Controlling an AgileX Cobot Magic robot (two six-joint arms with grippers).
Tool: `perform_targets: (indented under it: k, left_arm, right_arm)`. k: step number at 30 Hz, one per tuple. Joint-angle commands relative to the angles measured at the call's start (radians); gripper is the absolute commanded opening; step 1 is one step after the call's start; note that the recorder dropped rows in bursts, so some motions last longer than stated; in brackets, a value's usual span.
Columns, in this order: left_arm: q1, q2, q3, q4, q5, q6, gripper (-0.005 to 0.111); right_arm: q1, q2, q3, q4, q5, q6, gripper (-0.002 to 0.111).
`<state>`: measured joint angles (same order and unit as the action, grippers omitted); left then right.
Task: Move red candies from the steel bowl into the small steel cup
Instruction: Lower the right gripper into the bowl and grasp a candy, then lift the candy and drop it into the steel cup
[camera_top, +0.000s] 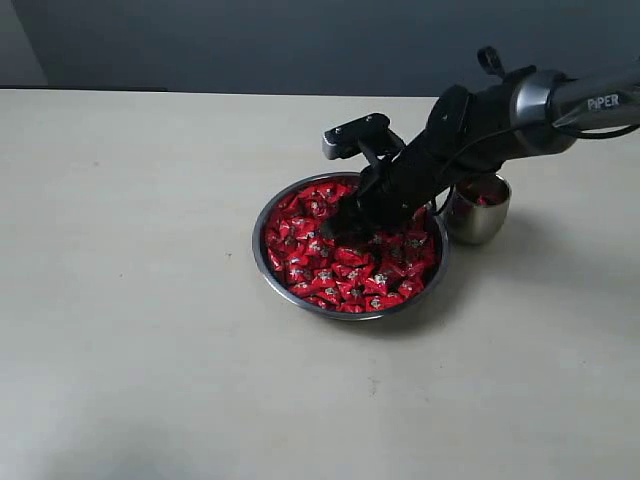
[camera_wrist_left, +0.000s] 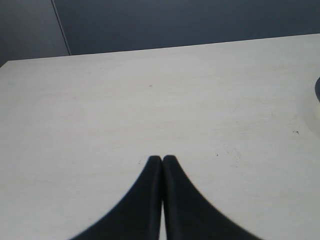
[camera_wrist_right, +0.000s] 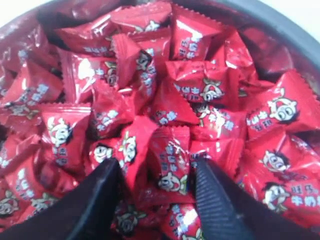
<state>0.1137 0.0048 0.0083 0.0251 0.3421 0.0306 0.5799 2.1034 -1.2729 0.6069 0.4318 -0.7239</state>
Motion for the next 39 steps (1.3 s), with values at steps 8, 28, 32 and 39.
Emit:
perform_targets:
  k: [8, 28, 32, 39]
  left_arm:
    - [-0.005, -0.005, -0.008, 0.002, -0.005, -0.001, 0.0]
    - [-0.005, -0.005, -0.008, 0.002, -0.005, -0.001, 0.0]
    - [-0.005, -0.005, -0.008, 0.002, -0.005, -0.001, 0.0]
    - [-0.005, -0.005, -0.008, 0.002, -0.005, -0.001, 0.0]
  right_arm:
    - [0.002, 0.007, -0.028, -0.011, 0.029, -0.008, 0.01]
    - [0.002, -0.102, -0.028, -0.128, 0.114, 0.003, 0.003]
    - [0.0, -0.152, -0.028, -0.224, 0.118, 0.073, 0.003]
    - [-0.079, -0.264, -0.028, -0.285, 0.168, 0.125, 0.003]
